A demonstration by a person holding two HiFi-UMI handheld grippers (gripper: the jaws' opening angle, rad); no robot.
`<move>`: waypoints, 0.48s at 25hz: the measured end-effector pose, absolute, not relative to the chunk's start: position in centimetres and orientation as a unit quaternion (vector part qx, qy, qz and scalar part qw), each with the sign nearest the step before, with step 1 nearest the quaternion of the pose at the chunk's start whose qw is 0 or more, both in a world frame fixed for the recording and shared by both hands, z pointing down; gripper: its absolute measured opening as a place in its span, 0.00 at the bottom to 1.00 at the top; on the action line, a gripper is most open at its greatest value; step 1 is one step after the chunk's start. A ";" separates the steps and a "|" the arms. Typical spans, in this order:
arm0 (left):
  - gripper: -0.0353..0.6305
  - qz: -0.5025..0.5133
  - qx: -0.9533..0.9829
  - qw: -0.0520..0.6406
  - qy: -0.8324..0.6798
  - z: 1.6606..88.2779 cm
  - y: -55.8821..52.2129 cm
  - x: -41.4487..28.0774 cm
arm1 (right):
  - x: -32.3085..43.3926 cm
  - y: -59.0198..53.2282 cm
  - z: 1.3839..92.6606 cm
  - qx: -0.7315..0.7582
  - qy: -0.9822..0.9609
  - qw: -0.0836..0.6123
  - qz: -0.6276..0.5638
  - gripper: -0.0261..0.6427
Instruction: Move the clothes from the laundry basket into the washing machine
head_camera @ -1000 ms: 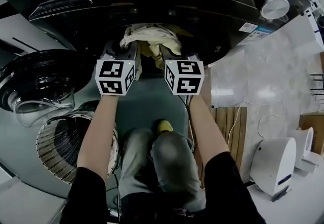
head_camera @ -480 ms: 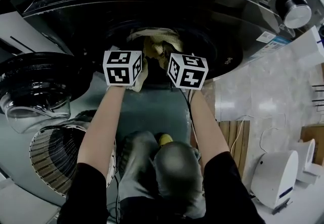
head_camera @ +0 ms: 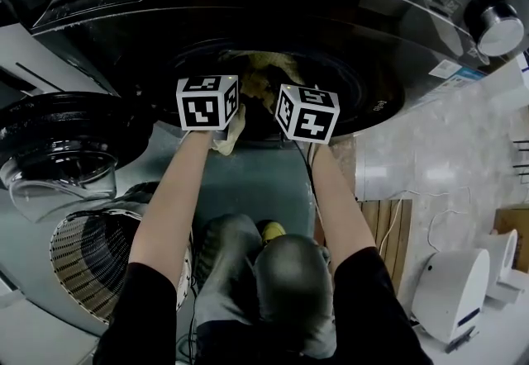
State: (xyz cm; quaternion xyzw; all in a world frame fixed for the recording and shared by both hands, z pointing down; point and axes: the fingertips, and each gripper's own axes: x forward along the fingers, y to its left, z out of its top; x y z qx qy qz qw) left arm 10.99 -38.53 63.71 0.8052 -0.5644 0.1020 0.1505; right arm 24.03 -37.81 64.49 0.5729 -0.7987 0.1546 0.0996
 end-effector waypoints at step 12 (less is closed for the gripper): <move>0.41 0.127 0.810 0.155 -0.551 64.4 -37.9 11.3 | 23.3 -37.1 64.7 0.568 -0.802 0.090 0.163 0.55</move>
